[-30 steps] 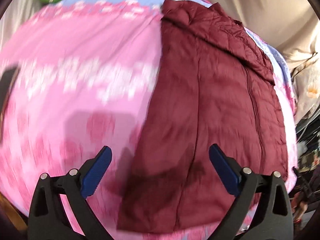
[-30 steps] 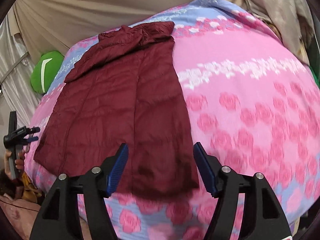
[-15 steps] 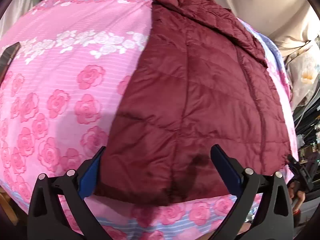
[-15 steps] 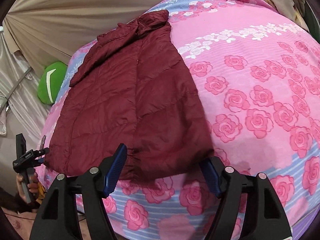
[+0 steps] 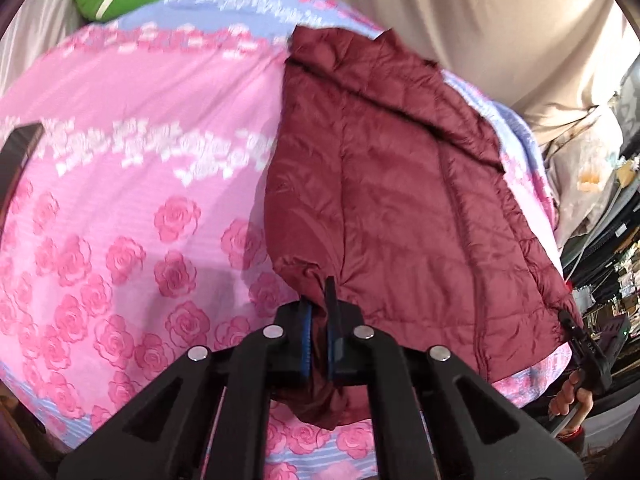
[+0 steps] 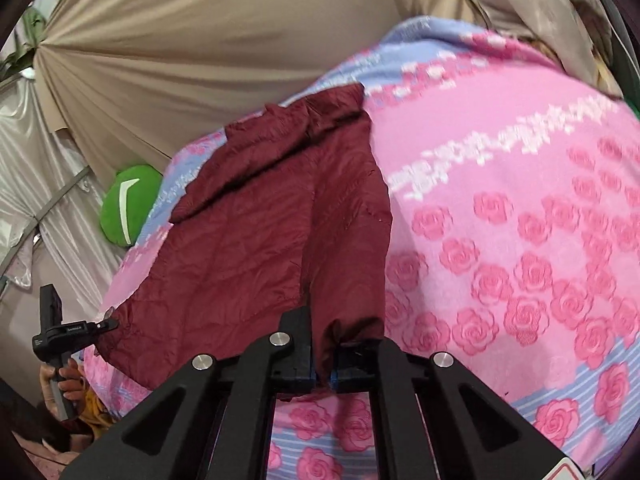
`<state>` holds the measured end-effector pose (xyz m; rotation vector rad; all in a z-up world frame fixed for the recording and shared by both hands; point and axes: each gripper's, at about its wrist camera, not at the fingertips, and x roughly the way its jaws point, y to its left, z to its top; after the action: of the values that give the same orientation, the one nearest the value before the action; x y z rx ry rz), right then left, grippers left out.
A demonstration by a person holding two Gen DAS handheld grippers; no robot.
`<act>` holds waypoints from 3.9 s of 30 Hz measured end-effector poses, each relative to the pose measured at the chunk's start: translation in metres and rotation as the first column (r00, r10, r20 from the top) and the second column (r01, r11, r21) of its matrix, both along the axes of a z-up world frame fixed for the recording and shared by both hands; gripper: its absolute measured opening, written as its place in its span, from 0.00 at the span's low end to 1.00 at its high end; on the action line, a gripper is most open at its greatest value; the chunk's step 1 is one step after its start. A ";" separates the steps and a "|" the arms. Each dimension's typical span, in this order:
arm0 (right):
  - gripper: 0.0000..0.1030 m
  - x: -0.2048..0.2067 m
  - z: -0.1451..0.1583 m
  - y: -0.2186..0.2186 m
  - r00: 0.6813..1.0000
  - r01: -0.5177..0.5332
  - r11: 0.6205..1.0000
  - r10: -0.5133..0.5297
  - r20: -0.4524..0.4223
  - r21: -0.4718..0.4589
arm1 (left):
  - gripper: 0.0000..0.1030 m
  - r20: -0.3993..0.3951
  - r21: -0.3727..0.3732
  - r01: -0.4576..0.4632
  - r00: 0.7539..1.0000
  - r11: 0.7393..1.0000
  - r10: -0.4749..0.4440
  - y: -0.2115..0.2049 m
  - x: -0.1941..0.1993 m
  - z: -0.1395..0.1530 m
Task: Fold large clothes
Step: 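Grasp the jacket hem with both tools and lift it toward the collar, then carry the held hem over the jacket with both tools and lay it down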
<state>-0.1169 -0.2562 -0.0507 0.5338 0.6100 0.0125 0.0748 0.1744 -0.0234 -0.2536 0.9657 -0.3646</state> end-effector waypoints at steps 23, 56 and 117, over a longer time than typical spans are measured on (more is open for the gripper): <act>0.06 0.008 -0.037 -0.022 0.998 0.048 0.991 -0.041 -0.056 0.129 | 0.26 -0.142 -0.030 -0.009 0.990 1.000 0.004 0.001 0.019 -0.040; 0.03 0.061 0.141 -0.087 0.888 0.012 0.992 -0.070 0.455 0.129 | 0.02 0.361 0.020 -0.031 0.932 0.999 0.022 -0.062 0.072 0.188; 0.10 0.283 -0.003 0.107 0.863 -0.493 0.850 0.451 -0.229 -0.183 | 0.81 0.107 0.415 0.106 0.980 0.903 -0.165 -0.195 0.164 0.004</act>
<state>0.1664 -0.1496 -0.0537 0.1397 0.8969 0.3621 0.2385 -0.0205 -0.0193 0.2212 0.8997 -0.2949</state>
